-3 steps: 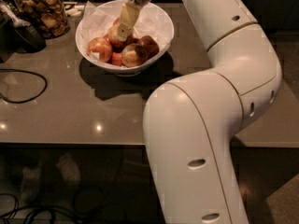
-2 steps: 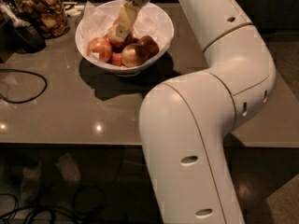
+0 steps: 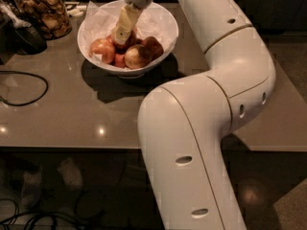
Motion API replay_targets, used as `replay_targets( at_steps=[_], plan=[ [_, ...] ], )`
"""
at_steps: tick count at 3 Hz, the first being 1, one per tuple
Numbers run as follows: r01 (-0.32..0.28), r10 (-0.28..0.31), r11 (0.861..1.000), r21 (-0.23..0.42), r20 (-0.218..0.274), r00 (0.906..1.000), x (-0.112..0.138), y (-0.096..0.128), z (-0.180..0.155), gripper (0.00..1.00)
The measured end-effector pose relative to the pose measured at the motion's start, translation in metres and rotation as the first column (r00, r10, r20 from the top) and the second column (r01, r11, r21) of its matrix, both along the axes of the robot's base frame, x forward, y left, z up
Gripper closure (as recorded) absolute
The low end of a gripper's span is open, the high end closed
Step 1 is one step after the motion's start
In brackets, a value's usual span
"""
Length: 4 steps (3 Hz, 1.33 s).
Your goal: Pick apple from white bowl
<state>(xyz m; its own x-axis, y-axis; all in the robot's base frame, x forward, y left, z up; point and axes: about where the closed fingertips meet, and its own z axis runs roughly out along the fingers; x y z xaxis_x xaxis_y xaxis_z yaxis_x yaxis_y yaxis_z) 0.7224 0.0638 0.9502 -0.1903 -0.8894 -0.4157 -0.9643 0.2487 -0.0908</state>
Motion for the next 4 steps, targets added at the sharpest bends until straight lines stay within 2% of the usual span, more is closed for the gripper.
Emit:
replay_targets(
  at_steps=[3,4],
  plan=[
    [0.030,-0.029,0.999,0.012,-0.064,0.9975,0.003,-0.003,-0.022,0.32],
    [0.042,-0.041,0.999,0.011,-0.082,0.9958,0.005,-0.002,-0.029,0.51]
  ],
)
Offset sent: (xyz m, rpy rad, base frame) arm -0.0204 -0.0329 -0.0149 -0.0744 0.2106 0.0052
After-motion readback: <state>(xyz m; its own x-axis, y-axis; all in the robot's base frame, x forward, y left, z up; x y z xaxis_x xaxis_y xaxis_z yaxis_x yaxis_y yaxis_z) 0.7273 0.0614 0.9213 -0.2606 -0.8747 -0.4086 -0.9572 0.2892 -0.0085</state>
